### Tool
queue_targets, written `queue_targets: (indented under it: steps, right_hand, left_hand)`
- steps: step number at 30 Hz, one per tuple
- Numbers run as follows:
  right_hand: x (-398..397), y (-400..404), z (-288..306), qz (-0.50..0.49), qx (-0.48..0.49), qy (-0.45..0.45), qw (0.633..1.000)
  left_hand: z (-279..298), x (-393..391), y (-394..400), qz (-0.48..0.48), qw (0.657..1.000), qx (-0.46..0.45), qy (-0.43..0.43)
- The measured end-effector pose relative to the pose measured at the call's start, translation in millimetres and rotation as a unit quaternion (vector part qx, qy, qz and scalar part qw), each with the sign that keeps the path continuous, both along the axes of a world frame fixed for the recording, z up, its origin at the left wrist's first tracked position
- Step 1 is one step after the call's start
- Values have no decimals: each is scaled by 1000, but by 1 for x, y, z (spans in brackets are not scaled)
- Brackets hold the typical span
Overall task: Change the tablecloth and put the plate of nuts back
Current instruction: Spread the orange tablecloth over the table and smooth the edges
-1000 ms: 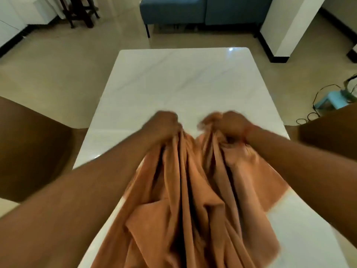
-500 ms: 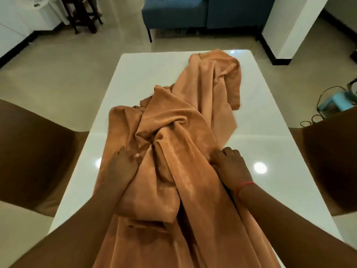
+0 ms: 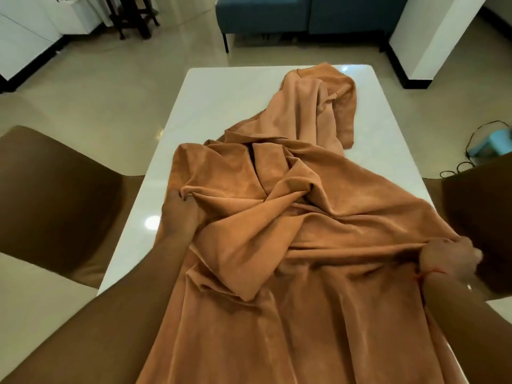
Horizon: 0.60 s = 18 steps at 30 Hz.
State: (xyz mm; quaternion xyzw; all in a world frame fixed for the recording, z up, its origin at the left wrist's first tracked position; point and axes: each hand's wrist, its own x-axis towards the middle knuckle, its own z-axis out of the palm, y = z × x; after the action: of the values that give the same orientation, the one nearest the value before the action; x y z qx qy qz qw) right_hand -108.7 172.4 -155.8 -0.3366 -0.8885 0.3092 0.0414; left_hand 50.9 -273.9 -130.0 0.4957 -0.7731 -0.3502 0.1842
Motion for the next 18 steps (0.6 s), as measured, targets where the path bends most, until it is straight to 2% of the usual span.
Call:
queue_targets:
  steps: [2, 3, 4, 5, 6, 7, 8, 9, 10, 11, 12, 14, 16, 17, 18]
  right_hand:
    - [9, -1, 1, 45, 9, 26, 999]
    - [14, -3, 6, 110, 9, 50, 993]
    - [20, -6, 11, 214, 15, 70, 974]
    - [28, -10, 17, 353, 30, 51, 934]
    - [36, -13, 21, 498, 33, -15, 866]
    - [48, -18, 28, 614, 44, -120, 779]
    - [61, -24, 34, 682, 75, -239, 687]
    - [69, -28, 35, 703, 109, -336, 617]
    - [70, -29, 34, 672, 124, -404, 608]
    - [71, -31, 38, 634, 129, -417, 639]
    - [68, -34, 40, 612, 128, -390, 676]
    - [51, -49, 57, 598, 188, -288, 724]
    - [37, -66, 57, 549, 224, -107, 798]
    - [35, -75, 53, 524, 213, -63, 823]
    - [35, -83, 49, 516, 205, -75, 829]
  left_hand:
    - [10, -7, 9, -8, 999, 28, 30]
    - [16, -10, 15, -19, 998, 41, 42]
    - [21, -14, 21, -37, 995, 65, 61]
    - [25, -18, 28, -64, 989, 98, 88]
    - [29, -21, 35, -103, 979, 133, 112]
    - [35, -23, 44, -157, 968, 160, 117]
    - [39, -24, 53, -218, 953, 184, 105]
    - [41, -26, 61, -275, 935, 208, 85]
    - [40, -27, 70, -322, 916, 231, 65]
    - [39, -29, 78, -357, 902, 240, 47]
    - [37, -31, 86, -381, 892, 240, 33]
    - [30, -32, 96, -401, 886, 234, 8]
    - [23, -29, 98, -380, 898, 220, -20]
    - [21, -25, 96, -373, 906, 195, -40]
    - [19, -22, 93, -367, 915, 156, -63]
